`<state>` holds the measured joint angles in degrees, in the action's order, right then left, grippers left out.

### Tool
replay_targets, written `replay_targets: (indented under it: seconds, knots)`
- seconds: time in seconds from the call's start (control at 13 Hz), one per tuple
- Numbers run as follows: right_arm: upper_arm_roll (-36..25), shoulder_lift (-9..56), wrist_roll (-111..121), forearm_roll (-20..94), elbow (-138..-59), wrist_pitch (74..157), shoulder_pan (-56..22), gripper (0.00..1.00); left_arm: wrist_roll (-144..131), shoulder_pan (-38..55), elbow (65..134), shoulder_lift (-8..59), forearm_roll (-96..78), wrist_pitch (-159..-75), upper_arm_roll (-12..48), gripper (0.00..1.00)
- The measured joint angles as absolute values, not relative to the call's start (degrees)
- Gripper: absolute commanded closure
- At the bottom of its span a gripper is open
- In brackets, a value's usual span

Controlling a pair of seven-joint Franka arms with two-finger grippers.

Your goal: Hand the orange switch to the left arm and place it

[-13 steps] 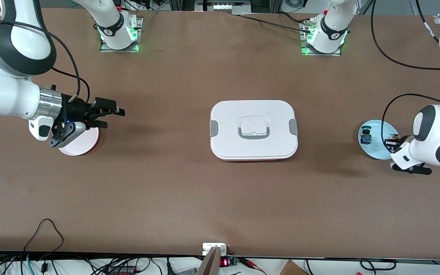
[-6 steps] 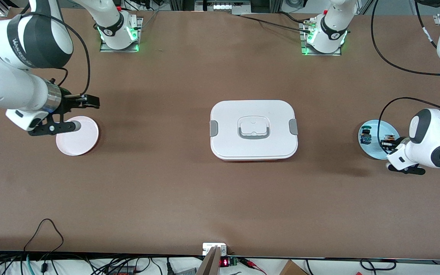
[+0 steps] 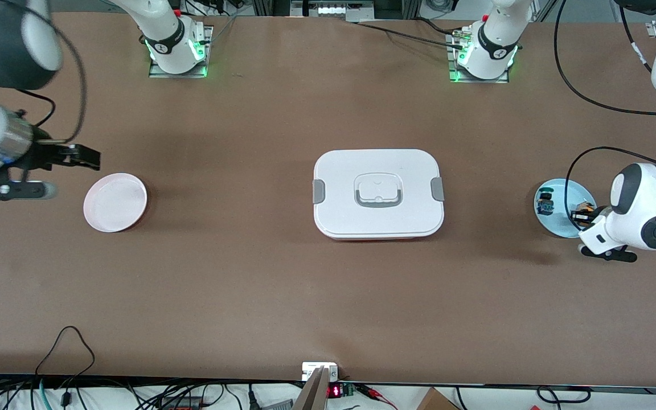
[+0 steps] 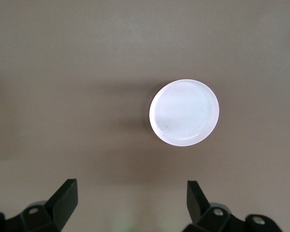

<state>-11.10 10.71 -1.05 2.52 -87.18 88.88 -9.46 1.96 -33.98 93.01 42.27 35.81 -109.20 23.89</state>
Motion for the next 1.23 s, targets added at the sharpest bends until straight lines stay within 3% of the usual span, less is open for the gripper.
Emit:
replay_targets:
  seconds: [0.31,0.69,1.23]
  knots:
    - [-10.8,8.0,-0.4,2.6,-87.1,85.4,-6.4,0.0,3.3,-34.0,85.6,41.2,35.8,-108.9,25.4,0.0]
    - [-10.3,3.2,-0.9,-0.3,-93.5,88.4,-8.3,0.0,3.5,-33.6,75.0,35.8,31.2,-97.1,37.1,0.0]
    - [-9.9,-2.5,-0.6,-2.2,-98.1,92.8,-9.1,0.0,3.7,-33.7,72.7,20.5,18.0,-86.7,39.2,0.0]
